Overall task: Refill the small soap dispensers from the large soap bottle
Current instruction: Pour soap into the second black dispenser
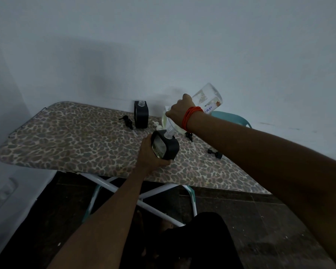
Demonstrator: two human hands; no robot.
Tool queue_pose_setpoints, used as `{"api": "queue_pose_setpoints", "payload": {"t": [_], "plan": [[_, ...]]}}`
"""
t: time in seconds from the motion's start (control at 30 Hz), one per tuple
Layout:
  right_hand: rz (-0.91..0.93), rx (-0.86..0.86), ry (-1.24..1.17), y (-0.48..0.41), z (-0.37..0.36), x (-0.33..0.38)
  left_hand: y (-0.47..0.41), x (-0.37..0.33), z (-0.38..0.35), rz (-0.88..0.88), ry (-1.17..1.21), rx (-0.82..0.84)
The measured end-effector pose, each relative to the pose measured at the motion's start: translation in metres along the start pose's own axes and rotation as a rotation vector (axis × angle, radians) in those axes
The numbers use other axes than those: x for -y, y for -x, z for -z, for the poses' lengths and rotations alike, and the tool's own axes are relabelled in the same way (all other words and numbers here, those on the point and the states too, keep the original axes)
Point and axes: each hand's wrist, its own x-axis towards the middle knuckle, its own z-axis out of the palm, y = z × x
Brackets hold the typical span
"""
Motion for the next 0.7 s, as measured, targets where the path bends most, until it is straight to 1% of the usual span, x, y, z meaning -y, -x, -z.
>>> {"api": "queue_pose_setpoints", "payload": {"t": [0.3,0.7], "plan": [[0.000,-0.020,0.069,0.007,0.007,0.004,0.000,-0.001,0.000,0.020,-0.016,-0.003],[-0.003,-0.080,-0.003,0.012,0.001,-0.004,-0.001,-0.001,0.000,0.033,0.008,0.014]]}}
